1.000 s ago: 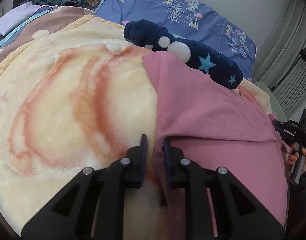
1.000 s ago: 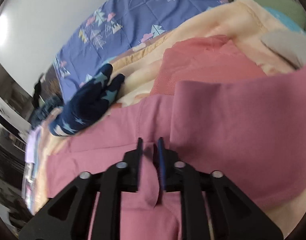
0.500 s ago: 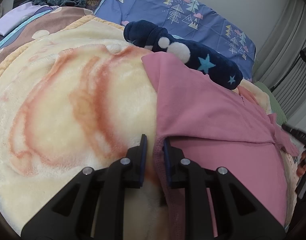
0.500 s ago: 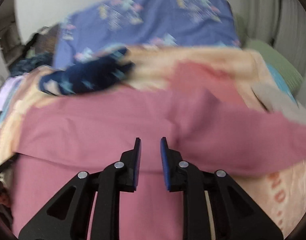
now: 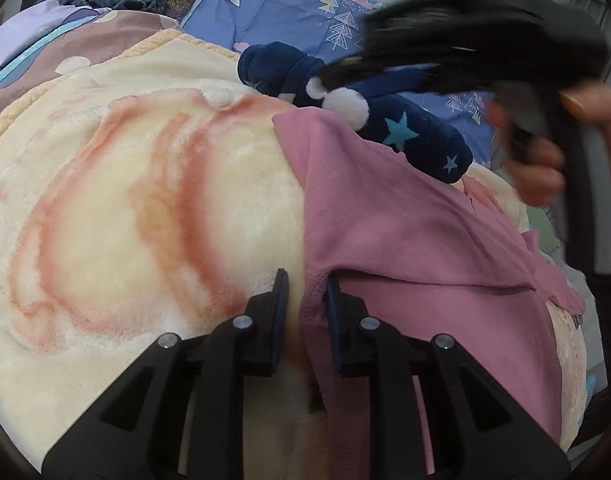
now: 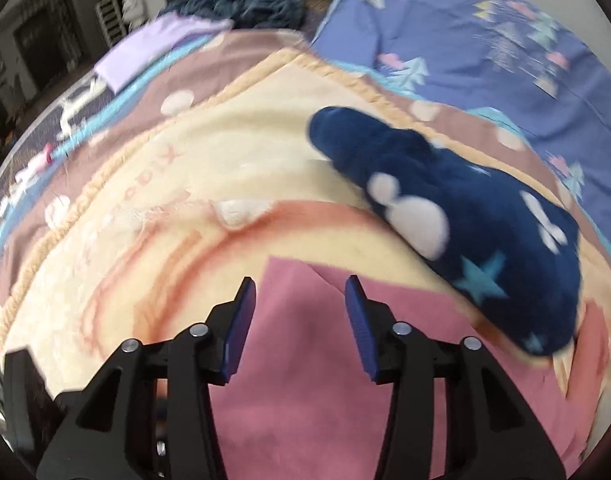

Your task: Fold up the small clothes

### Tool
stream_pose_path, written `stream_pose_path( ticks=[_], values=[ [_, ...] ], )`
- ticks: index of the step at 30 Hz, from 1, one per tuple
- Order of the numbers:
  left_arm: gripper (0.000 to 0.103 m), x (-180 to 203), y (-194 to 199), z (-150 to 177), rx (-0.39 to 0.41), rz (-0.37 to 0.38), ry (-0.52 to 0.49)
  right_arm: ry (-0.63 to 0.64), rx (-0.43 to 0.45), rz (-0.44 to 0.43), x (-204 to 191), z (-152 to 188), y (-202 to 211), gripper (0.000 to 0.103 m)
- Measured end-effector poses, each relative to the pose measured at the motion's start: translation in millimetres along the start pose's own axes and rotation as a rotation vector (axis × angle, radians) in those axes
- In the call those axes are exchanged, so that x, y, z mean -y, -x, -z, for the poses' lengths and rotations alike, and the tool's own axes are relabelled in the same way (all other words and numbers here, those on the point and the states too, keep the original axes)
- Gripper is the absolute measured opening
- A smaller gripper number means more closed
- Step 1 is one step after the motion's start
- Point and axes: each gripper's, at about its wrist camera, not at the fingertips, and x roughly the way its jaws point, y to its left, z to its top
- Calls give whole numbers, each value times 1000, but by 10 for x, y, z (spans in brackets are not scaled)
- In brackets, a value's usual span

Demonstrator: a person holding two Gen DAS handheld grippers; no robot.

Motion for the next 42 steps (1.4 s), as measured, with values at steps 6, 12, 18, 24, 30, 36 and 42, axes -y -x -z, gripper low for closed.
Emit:
stream_pose_path(
  ticks=[6, 12, 18, 24, 30, 36, 42],
  values=[
    [7, 14, 22, 4, 7, -15, -8, 139, -121, 92, -327, -115, -524, 2],
    [6, 257, 88, 81, 30, -217, -120, -78, 78, -21, -67, -166, -449, 0],
    [12, 115, 47, 40, -6, -185, -75, -271, 241, -93, 416, 280, 215, 31],
    [15, 86, 51, 36, -7, -182, -72, -315, 328, -58, 877, 1639, 895, 31],
    [18, 16, 106, 12, -17, -139, -56, -680, 191, 39, 1645, 2933, 587, 21],
    [19, 308, 665, -34, 102, -106, -89, -722, 323, -56, 1691, 3137, 545, 24],
    [31, 1013, 502, -161, 95, -81, -253, -664, 362, -63, 1608, 3143, 588, 42]
  ],
)
